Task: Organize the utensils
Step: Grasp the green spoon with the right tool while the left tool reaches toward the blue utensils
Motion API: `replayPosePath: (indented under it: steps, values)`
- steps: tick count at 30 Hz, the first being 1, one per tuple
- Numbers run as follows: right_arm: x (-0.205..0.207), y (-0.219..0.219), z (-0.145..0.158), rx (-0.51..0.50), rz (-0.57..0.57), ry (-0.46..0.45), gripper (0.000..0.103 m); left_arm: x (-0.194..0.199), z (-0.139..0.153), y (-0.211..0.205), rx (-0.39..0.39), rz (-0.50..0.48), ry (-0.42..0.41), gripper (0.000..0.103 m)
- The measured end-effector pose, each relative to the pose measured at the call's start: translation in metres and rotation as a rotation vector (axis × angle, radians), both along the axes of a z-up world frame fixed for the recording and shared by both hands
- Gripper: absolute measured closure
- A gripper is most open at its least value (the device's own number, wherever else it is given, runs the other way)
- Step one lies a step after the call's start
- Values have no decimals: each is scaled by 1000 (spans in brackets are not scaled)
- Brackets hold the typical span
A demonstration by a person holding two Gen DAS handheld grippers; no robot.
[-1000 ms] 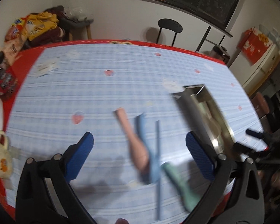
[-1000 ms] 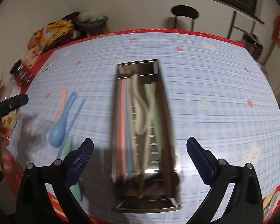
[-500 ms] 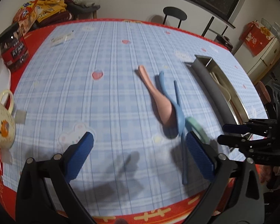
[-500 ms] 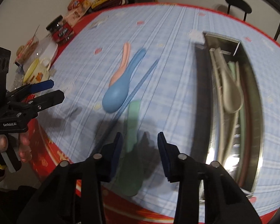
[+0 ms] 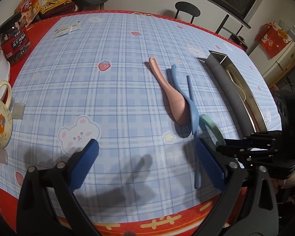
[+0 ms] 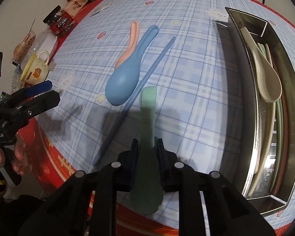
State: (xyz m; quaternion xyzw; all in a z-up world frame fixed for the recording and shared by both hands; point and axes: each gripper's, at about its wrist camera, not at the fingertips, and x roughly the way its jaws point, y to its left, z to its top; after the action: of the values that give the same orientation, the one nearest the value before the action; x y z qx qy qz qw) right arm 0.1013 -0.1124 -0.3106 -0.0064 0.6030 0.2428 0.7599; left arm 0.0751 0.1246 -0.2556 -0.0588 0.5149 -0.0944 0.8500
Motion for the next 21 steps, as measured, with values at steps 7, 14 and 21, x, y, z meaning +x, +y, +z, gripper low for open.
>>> replayPosePath:
  steps: [7, 14, 21]
  values:
    - [-4, -6, 1, 10, 12, 7, 85, 5, -6, 0, -17, 11, 32, 32]
    - [-6, -13, 1, 27, 1, 28, 84, 10, -10, -14, -50, -28, 44, 44]
    - [-3, -25, -3, 106, -48, 75, 84, 12, -13, -27, -65, -67, 49, 50]
